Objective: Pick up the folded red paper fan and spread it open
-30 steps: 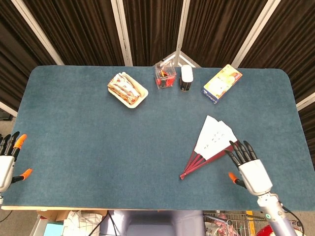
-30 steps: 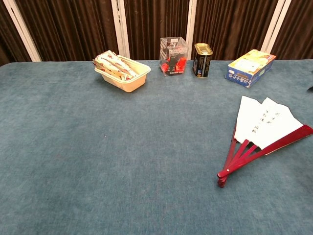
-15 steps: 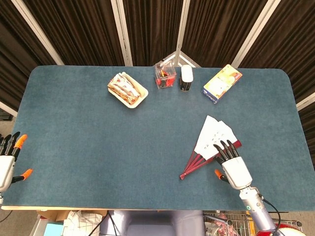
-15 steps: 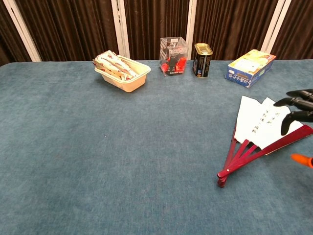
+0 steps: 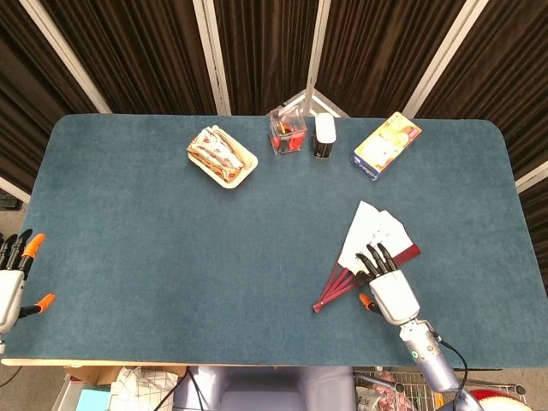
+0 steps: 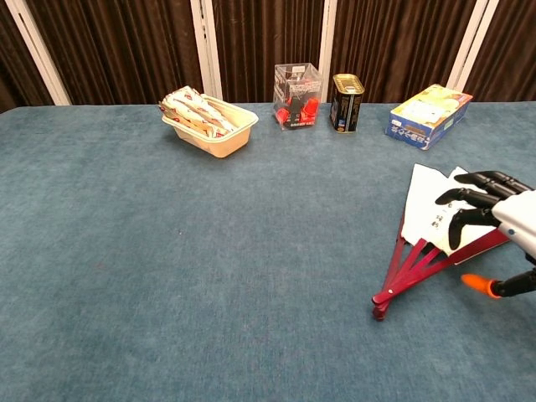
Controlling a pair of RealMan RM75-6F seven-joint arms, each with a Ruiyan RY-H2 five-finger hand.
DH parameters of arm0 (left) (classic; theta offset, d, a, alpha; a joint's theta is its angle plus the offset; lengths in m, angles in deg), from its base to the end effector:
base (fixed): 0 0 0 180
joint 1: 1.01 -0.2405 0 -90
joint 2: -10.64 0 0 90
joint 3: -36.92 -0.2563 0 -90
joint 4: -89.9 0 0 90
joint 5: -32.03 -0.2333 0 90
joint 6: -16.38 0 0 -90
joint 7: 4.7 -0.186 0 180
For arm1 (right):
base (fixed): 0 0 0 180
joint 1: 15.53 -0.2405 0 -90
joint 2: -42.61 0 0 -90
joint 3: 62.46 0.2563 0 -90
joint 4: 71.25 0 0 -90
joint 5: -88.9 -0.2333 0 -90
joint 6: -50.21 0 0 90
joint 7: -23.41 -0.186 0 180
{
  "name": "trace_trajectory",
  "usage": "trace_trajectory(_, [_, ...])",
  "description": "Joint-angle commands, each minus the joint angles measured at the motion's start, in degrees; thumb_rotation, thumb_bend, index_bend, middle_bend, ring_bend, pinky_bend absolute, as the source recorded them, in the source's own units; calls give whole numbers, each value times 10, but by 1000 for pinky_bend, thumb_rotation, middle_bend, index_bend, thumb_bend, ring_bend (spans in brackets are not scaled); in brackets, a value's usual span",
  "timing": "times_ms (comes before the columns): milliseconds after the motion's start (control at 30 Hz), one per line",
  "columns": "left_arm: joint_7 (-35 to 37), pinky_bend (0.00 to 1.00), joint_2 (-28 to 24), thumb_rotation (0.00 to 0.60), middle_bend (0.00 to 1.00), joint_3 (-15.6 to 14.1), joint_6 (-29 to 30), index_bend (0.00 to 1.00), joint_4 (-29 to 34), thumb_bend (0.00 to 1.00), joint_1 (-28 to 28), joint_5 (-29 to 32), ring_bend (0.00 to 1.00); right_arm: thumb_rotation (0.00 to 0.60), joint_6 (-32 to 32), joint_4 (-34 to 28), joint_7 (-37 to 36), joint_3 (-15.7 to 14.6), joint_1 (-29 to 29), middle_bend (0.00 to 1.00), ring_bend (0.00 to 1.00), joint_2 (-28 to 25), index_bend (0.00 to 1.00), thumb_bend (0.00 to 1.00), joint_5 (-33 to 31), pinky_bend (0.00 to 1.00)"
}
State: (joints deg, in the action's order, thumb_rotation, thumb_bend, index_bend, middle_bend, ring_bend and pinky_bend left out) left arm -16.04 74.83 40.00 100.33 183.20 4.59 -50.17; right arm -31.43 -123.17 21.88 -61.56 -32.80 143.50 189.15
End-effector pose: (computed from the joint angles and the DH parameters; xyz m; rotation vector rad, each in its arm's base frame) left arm -0.3255 0.2295 0.1373 -1.4056 -0.8006 -0.7386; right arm -0.2718 -0.2778 -0.0516 1.7760 -0.6763 1.0685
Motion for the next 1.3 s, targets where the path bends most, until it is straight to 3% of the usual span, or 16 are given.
trace_trajectory(33, [1,0,0,600,0,1,-1,0,0,0,0,1,0,600,3,15,-8,1,-3,215,41,12,501,268,-7,0])
trace_trajectory(733, [-1,0,3,600,0,4,-1,0,-1,0,1,8,0,600,4,69,-41,-12,-10,233,40,60,518,277,-20,9])
trace_trajectory(1033, [0,0,3,600,0,4,-1,0,-1,0,1,8,0,600,0,68,-46,-14,-14,294,55,70,672,477,-22,34])
trace_trajectory(1300, [-1,0,4,600,0,4,-1,0,0,0,2,9,0,600,-17,14,-50,8,-28,308,57,51,688,539,-29,36])
